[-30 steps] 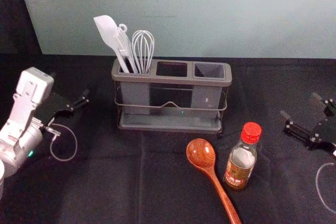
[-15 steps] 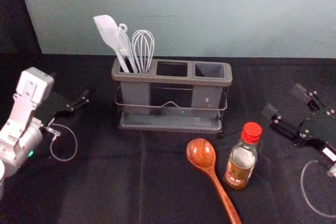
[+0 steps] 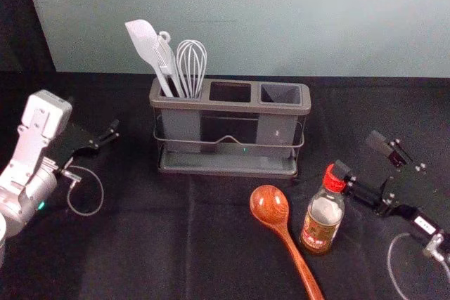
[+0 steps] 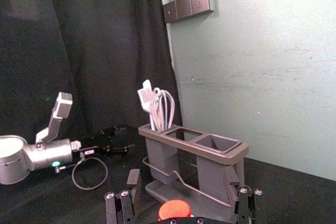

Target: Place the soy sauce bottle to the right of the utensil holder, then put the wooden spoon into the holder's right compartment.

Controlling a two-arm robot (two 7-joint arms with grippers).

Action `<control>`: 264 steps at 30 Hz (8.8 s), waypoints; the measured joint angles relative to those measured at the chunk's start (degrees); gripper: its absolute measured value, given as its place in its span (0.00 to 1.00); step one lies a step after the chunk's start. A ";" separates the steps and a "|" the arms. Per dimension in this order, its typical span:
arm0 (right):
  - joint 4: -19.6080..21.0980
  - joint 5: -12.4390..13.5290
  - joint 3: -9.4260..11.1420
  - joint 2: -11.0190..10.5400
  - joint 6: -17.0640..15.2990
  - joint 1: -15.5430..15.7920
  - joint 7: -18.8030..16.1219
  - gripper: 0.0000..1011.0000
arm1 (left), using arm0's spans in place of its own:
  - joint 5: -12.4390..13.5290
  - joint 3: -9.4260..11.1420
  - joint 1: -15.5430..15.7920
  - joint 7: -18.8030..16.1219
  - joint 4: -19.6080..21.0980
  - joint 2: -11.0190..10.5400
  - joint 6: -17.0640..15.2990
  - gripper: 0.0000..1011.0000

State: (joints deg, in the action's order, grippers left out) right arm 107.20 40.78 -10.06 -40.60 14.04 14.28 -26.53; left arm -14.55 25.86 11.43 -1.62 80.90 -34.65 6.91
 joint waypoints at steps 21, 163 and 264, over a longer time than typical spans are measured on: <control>-2.57 -6.66 -2.02 3.95 -3.54 -2.60 0.29 0.99 | 0.00 0.00 0.00 0.00 0.00 0.00 0.00 0.99; -17.01 -17.78 -0.27 12.47 -7.71 -18.67 1.72 0.38 | 0.00 0.00 0.00 0.00 0.00 0.00 0.00 0.99; -4.73 -28.28 -8.16 12.46 -18.75 -10.66 5.25 0.99 | 0.00 0.00 0.00 0.00 0.00 0.00 0.00 0.99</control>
State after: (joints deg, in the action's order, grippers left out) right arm 102.47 12.49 -18.22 -28.14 -4.71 3.62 -21.28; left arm -14.55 25.86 11.43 -1.62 80.90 -34.65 6.91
